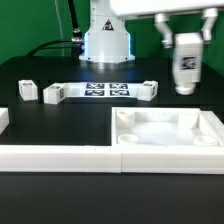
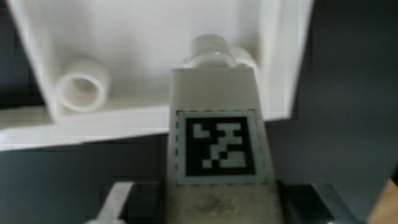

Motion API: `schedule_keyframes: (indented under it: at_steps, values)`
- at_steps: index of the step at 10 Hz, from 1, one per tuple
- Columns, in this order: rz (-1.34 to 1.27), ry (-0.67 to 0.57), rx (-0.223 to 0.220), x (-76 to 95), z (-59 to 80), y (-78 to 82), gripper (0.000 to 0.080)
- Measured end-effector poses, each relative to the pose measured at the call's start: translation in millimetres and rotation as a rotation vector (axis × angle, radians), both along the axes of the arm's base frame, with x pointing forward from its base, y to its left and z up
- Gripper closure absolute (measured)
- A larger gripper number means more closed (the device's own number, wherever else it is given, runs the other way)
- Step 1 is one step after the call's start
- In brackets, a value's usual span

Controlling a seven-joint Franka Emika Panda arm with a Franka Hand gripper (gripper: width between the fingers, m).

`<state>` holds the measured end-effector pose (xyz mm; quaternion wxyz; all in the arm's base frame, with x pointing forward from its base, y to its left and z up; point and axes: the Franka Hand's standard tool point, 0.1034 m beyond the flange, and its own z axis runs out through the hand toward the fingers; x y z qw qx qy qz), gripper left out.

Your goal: Assemble square table

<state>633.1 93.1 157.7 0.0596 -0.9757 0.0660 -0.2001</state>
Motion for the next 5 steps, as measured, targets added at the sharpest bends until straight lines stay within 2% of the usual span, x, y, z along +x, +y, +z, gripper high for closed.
schedule_keyframes:
  at_steps: [3,5]
  values:
    - [0.003,-0.140,0.010,0.1,-1.5,5.0,0.0509]
    - [0.056,-0.138,-0.021,-3.0,-10.5,15.0,0.0509]
